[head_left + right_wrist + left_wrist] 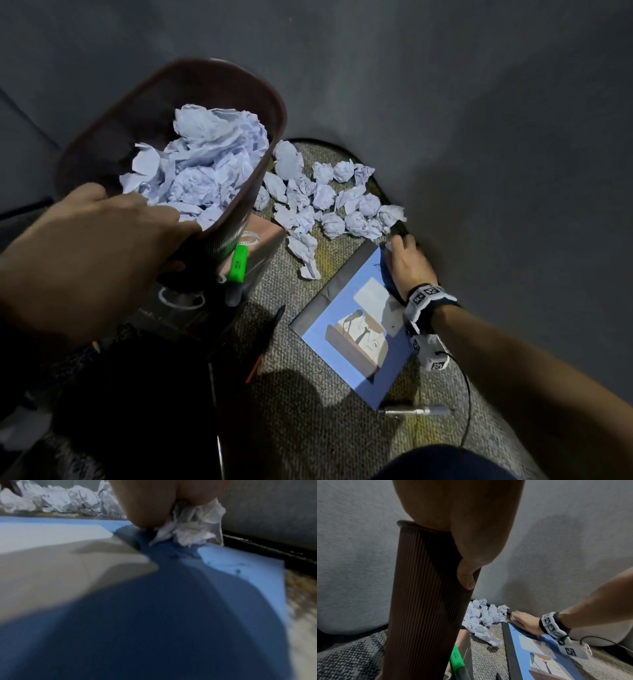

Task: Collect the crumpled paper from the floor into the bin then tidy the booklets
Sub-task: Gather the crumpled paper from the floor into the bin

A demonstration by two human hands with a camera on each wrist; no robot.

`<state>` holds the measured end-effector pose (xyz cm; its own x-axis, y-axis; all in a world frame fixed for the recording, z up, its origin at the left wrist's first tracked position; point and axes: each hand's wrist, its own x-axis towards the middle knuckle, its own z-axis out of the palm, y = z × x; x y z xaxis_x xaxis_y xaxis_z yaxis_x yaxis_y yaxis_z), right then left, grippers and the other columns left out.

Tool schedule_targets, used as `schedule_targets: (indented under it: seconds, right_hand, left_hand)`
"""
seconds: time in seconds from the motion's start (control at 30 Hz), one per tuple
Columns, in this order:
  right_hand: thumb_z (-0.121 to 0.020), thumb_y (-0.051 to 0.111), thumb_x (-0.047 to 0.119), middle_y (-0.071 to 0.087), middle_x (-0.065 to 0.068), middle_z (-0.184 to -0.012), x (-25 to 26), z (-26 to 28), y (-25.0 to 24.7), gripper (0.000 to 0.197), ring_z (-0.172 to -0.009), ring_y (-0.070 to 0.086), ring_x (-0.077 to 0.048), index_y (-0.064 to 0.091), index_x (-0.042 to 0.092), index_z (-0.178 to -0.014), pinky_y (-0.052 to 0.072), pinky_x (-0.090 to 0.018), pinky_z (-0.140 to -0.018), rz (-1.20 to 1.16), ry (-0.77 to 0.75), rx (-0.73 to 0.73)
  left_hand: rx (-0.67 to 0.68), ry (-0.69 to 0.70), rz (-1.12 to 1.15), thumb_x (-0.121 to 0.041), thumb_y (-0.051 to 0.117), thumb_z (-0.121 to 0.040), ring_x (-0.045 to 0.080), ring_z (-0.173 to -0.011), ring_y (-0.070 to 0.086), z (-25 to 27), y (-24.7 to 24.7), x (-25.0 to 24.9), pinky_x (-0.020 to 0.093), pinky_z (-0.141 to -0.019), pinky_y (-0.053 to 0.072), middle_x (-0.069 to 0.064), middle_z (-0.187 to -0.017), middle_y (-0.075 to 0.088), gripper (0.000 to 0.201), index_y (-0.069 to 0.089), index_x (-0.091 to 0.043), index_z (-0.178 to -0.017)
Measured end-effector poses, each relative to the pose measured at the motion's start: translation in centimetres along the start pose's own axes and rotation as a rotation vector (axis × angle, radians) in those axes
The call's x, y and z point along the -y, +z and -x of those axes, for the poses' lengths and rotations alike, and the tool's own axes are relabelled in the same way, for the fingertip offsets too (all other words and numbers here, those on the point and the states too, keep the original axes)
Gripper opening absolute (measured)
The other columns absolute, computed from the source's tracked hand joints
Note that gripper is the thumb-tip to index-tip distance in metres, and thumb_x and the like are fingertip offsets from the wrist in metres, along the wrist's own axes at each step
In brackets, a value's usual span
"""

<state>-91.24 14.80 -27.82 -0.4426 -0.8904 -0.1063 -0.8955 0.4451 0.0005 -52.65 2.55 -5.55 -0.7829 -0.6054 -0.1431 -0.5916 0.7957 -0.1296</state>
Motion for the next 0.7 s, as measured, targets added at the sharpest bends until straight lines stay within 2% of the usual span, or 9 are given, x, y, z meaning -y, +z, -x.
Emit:
schedule_targets:
  seconds: [0.13,0.27,0.37,0.4,0.47,0.53,0.6,0.63,0.7]
  right_hand:
    - [-0.101,0.038,0.026,0.054,-0.025,-0.095,0.2,-0.3,-3.0,0.025,-0.079,0.056,-0.044,0.045,0.002,-0.096,0.034,-0.039,-0.061,-0.231,0.089,-0.107]
    - [-0.098,0.041,0.021,0.049,-0.013,-0.066,2.1,-0.5,-7.1,0.023,-0.061,0.049,-0.032,0.036,0.008,-0.080,0.036,-0.036,-0.059,-0.412,0.106,-0.150]
    - [-0.097,0.037,0.026,0.047,-0.007,-0.059,6.4,-1.1,-13.0,0.032,-0.052,0.041,-0.016,0.042,0.001,-0.078,0.037,-0.027,-0.052,-0.662,-0.004,-0.241]
    - [-0.099,0.037,0.024,0.049,-0.006,-0.060,8.4,-1.3,-15.6,0.033,-0.049,0.041,-0.010,0.046,-0.001,-0.080,0.035,-0.019,-0.048,-0.732,-0.060,-0.256]
    - [-0.103,0.038,0.021,0.051,0.004,-0.059,13.1,-1.9,-21.4,0.031,-0.041,0.045,-0.002,0.050,0.007,-0.079,0.032,-0.008,-0.042,-0.793,-0.222,-0.211]
    - [-0.103,0.039,0.023,0.052,0.007,-0.060,17.7,-2.4,-26.3,0.031,-0.042,0.049,0.002,0.054,0.007,-0.082,0.036,-0.010,-0.043,-0.725,-0.433,-0.079]
    - [-0.102,0.041,0.027,0.059,0.001,-0.071,22.0,-3.2,-28.4,0.034,-0.054,0.053,0.002,0.060,0.000,-0.096,0.039,-0.013,-0.052,-0.495,-0.642,0.096]
    - [-0.101,0.041,0.030,0.064,-0.005,-0.083,23.8,-3.4,-28.7,0.035,-0.067,0.057,-0.002,0.060,0.000,-0.103,0.039,-0.016,-0.058,-0.349,-0.723,0.173]
    - [-0.100,0.042,0.031,0.066,-0.012,-0.105,26.5,-3.9,-27.8,0.035,-0.087,0.058,-0.021,0.059,0.002,-0.109,0.031,-0.019,-0.063,-0.112,-0.822,0.268]
  left_hand:
    - [0.070,0.009,0.010,-0.027,0.080,-0.052,0.021,-0.053,0.050,0.0,0.0,0.0,0.032,-0.052,0.027,-0.015,-0.058,0.024,0.040,0.047,-0.032,-0.074]
    - [0.059,0.057,0.063,-0.040,0.047,-0.060,0.022,-0.055,0.055,0.4,-1.2,-0.3,0.029,-0.054,0.029,-0.013,-0.060,0.029,0.019,0.050,-0.032,-0.077]
    - [0.016,0.039,0.097,-0.041,0.032,-0.060,0.019,-0.058,0.057,0.7,-1.9,-0.9,0.031,-0.057,0.035,-0.011,-0.059,0.048,0.030,0.058,-0.032,-0.072]
    - [0.015,0.037,0.098,-0.041,0.032,-0.061,0.020,-0.058,0.058,0.7,-2.0,-1.1,0.031,-0.058,0.037,-0.010,-0.060,0.053,0.031,0.059,-0.030,-0.071]
    - [0.048,0.037,0.085,-0.043,0.035,-0.061,0.022,-0.059,0.058,0.8,-2.1,-1.3,0.031,-0.059,0.036,-0.007,-0.061,0.056,0.031,0.060,-0.028,-0.070]
    - [0.108,0.045,0.068,-0.044,0.051,-0.059,0.022,-0.060,0.058,1.0,-2.1,-1.1,0.031,-0.060,0.037,-0.006,-0.062,0.057,0.025,0.063,-0.027,-0.073]
    - [0.130,0.074,0.065,-0.038,0.069,-0.053,0.023,-0.060,0.058,1.1,-1.6,-0.7,0.032,-0.060,0.040,-0.005,-0.063,0.058,0.026,0.065,-0.025,-0.075]
    - [0.136,0.089,0.051,-0.038,0.069,-0.055,0.023,-0.060,0.059,1.2,-1.7,-0.8,0.033,-0.061,0.041,-0.004,-0.064,0.059,0.025,0.066,-0.025,-0.077]
    - [0.139,0.088,0.006,-0.038,0.048,-0.073,0.023,-0.077,0.061,1.1,-2.1,-1.2,0.034,-0.070,0.040,-0.004,-0.081,0.063,0.028,0.064,-0.026,-0.092]
